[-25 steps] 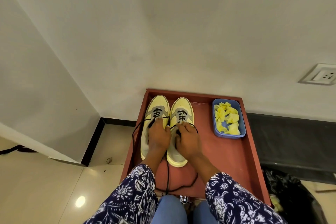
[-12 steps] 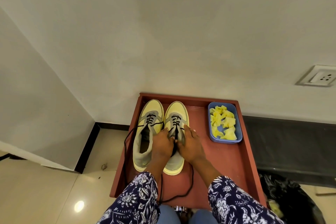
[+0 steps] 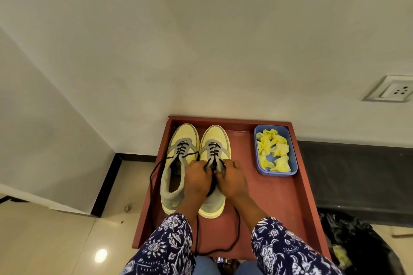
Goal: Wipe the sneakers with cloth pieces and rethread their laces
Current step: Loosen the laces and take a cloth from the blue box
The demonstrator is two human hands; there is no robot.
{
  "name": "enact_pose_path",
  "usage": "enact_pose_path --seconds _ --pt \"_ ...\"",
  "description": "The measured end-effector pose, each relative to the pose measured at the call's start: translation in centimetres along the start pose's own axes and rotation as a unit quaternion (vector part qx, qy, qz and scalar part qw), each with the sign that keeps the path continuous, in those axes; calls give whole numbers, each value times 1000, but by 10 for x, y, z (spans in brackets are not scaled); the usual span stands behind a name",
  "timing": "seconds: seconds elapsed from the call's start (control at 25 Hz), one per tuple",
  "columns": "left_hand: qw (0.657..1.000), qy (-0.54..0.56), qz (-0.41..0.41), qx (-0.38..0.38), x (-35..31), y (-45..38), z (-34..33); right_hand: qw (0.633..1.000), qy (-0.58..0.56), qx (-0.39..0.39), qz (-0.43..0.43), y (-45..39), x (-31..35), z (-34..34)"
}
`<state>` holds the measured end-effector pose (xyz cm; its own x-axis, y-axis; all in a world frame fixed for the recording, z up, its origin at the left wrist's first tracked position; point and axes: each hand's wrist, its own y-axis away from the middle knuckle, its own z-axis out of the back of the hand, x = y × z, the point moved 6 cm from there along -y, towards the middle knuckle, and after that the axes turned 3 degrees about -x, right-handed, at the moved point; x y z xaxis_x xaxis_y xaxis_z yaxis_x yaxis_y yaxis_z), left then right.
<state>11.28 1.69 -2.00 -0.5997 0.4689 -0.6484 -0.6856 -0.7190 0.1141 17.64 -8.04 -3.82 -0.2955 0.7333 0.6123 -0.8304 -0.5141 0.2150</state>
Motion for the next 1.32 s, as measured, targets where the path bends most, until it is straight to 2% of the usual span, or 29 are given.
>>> enact_pose_path --seconds 0.28,0.84,1.32 --pt "1000 -1 -1 7 1 -2 -7 999 9 -10 -36 -3 -2 2" --pt "997 27 -67 9 -41 13 -41 993 19 -62 -94 7 -42 40" --pt "995 48 -79 -25 -56 23 -51 992 22 -102 -71 9 -48 52"
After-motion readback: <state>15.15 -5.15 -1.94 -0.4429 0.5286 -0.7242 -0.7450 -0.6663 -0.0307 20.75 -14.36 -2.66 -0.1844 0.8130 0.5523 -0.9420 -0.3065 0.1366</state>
